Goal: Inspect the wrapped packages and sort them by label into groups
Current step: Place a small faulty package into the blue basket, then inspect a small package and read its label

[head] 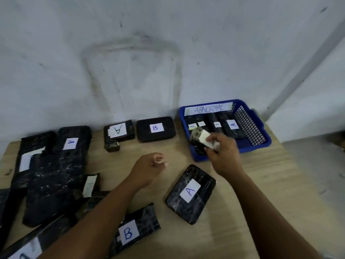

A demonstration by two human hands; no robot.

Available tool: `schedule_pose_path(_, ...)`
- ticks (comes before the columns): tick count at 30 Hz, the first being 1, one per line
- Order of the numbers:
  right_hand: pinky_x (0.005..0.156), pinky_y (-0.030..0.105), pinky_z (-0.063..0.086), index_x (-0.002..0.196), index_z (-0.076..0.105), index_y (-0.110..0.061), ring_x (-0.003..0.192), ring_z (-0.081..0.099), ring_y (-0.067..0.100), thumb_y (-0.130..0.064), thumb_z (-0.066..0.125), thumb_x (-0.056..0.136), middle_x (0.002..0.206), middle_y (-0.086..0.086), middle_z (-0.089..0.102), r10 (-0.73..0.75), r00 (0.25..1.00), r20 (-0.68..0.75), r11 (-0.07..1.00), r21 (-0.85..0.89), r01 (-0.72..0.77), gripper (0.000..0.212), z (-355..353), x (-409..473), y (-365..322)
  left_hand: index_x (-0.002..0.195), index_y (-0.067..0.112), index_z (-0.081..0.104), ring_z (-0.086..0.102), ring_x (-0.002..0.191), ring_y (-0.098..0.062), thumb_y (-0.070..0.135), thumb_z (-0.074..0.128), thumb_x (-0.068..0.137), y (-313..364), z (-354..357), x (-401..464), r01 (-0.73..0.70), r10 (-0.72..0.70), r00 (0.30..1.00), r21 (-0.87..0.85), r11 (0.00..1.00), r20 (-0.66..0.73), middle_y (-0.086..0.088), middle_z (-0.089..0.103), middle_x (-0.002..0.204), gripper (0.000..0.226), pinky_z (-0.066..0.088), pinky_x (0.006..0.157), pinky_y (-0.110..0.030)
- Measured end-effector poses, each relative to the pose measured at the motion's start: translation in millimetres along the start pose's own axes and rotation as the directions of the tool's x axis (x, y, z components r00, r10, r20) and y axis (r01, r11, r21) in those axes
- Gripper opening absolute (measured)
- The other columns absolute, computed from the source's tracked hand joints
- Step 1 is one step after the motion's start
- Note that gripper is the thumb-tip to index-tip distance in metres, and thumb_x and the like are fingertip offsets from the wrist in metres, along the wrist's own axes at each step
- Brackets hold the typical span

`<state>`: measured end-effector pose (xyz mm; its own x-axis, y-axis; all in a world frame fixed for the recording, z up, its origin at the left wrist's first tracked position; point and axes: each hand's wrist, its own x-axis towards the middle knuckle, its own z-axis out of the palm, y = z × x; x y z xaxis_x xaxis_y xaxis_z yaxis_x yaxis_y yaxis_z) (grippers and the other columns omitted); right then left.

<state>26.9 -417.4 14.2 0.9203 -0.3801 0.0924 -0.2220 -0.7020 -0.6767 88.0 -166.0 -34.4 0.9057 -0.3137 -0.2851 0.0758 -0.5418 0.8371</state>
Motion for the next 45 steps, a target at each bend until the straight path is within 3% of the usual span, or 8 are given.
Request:
schedule_pose_path(5, 0.101, 0.047, 0.04, 0.114, 0.07, -0.022, 0.126, 0.045, 0.029, -0.014, 0.076, 0.09, 0.133, -0.001, 0.067, 0.022, 0.995, 0.099, 0.917, -0.398, 0.019, 0.026, -29.9, 52.5, 60.6, 0.123, 0.02, 0.07, 0.065, 0.098, -0.011, 0.029, 0.076, 0.091, -17.2, 34.6, 21.4, 0.049, -0.047, 0.999, 0.103, 0.993, -0.023, 0.001, 0.071, 0.118, 0.034, 0.049, 0.085, -0.024)
schedule_pose_path(17, 0.114, 0.045, 0.036, 0.119, 0.074, -0.023, 0.133, 0.049, 0.026, -0.039, 0.067, 0.099, 0.139, 0.004, 0.063, 0.15, 0.797, 0.584, 0.828, -0.515, 0.222, 0.026, -34.1, 119.8, 103.6, 0.134, 0.022, 0.065, 0.039, 0.139, -0.027, 0.028, 0.07, 0.093, -52.8, 57.8, 44.7, -0.013, 0.042, 0.998, 0.554, 0.832, -0.039, 0.0, 0.052, 0.148, 0.042, 0.035, 0.113, -0.039)
schedule_pose_path(23, 0.096, 0.048, 0.054, 0.07, 0.061, -0.014, 0.097, 0.061, 0.029, -0.069, 0.033, 0.102, 0.09, 0.008, 0.057, 0.257, 0.811, 0.526, 0.754, -0.633, 0.172, 0.069, -30.7, 106.7, 88.3, 0.138, 0.027, 0.061, 0.03, 0.145, -0.027, 0.032, 0.071, 0.091, -63.6, 63.0, 41.7, -0.022, 0.05, 0.998, 0.619, 0.785, -0.028, 0.001, 0.041, 0.157, 0.048, 0.029, 0.115, -0.042)
schedule_pose_path(32, 0.102, 0.05, 0.049, 0.114, 0.073, -0.01, 0.118, 0.061, 0.035, -0.079, 0.013, 0.097, 0.125, 0.016, 0.067, 0.414, 0.806, 0.423, 0.721, -0.693, -0.007, 0.093, -22.9, 91.0, 88.7, 0.138, 0.028, 0.061, 0.029, 0.146, -0.025, 0.033, 0.07, 0.092, -67.0, 60.4, 42.4, -0.042, 0.064, 0.998, 0.591, 0.805, -0.017, 0.003, 0.04, 0.157, 0.047, 0.026, 0.116, -0.041)
schedule_pose_path(36, 0.099, 0.053, 0.047, 0.117, 0.074, -0.014, 0.121, 0.058, 0.039, -0.066, 0.027, 0.105, 0.124, 0.016, 0.068, 0.101, 0.984, 0.149, 0.827, -0.563, 0.0, 0.071, 4.5, 70.9, 65.9, 0.129, 0.026, 0.068, 0.038, 0.141, -0.025, 0.03, 0.073, 0.09, -68.1, 51.9, 43.2, -0.044, 0.064, 0.998, 0.543, 0.839, -0.018, 0.001, 0.05, 0.151, 0.04, 0.032, 0.115, -0.038)
schedule_pose_path(39, 0.083, 0.045, 0.053, 0.107, 0.077, -0.011, 0.099, 0.065, 0.035, -0.049, 0.048, 0.102, 0.105, 0.011, 0.074, -0.249, 0.968, -0.037, 0.935, -0.27, 0.231, 0.048, 48.6, 49.6, 29.2, 0.125, 0.021, 0.07, 0.053, 0.127, -0.021, 0.025, 0.069, 0.093, -68.0, 32.7, 41.2, 0.027, 0.024, 0.994, 0.43, 0.902, -0.111, 0.0, 0.062, 0.134, 0.032, 0.041, 0.107, -0.03)
schedule_pose_path(42, 0.082, 0.041, 0.058, 0.106, 0.078, -0.009, 0.091, 0.067, 0.032, -0.037, 0.055, 0.096, 0.101, 0.011, 0.075, -0.376, 0.925, 0.059, 0.918, -0.112, 0.38, 0.037, 104.8, 30.0, -12.2, 0.116, 0.017, 0.072, 0.065, 0.108, -0.021, 0.023, 0.066, 0.096, -66.8, 4.9, 38.2, 0.157, -0.056, 0.954, 0.334, 0.929, -0.295, -0.001, 0.07, 0.118, 0.023, 0.049, 0.092, -0.03)
schedule_pose_path(45, 0.103, 0.044, 0.051, 0.132, 0.069, -0.014, 0.12, 0.058, 0.035, -0.042, 0.056, 0.098, 0.13, 0.012, 0.066, -0.227, 0.903, 0.364, 0.952, -0.112, 0.285, 0.046, 155.5, 16.4, -37.2, 0.106, 0.009, 0.073, 0.066, 0.1, -0.029, 0.011, 0.069, 0.09, -76.2, -28.4, 38.2, 0.206, -0.073, 0.862, 0.215, 0.955, -0.501, -0.01, 0.072, 0.107, 0.016, 0.045, 0.085, -0.03)
